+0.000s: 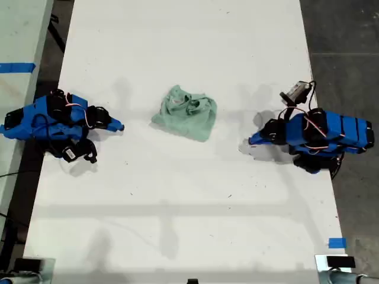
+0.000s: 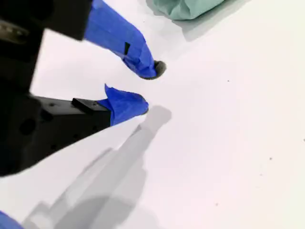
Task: Fold tshirt
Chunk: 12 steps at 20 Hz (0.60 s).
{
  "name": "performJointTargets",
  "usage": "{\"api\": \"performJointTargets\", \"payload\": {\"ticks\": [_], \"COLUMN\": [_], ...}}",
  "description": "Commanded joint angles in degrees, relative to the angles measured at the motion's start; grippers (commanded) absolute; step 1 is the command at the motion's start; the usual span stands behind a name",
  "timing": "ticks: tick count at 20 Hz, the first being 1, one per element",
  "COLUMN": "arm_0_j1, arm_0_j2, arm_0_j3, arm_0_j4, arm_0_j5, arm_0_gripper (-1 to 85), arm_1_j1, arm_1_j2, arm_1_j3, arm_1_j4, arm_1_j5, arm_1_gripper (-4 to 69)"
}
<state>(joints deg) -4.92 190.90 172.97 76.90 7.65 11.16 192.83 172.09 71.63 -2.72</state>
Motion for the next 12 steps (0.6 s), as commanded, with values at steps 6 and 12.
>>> {"api": "performJointTargets", "payload": {"ticks": [6,12], "arm_0_j1": [3.34,3.25], "arm_0_j2": [-0.18,-0.18], "arm_0_j3": [-0.09,-0.09], "arm_0_j4": [4.31,4.31], "arm_0_j5": [-0.44,-0.44], "arm_0_gripper": [9.8,10.1], "arm_1_j1": [1.41,1.41], "arm_1_j2": [0.18,0.18], "arm_1_j3": [-0.53,-0.53], "arm_1_j4": [0.18,0.18], "arm_1_j5": [-33.49,-33.49], "arm_1_gripper": [0.6,0.6]}}
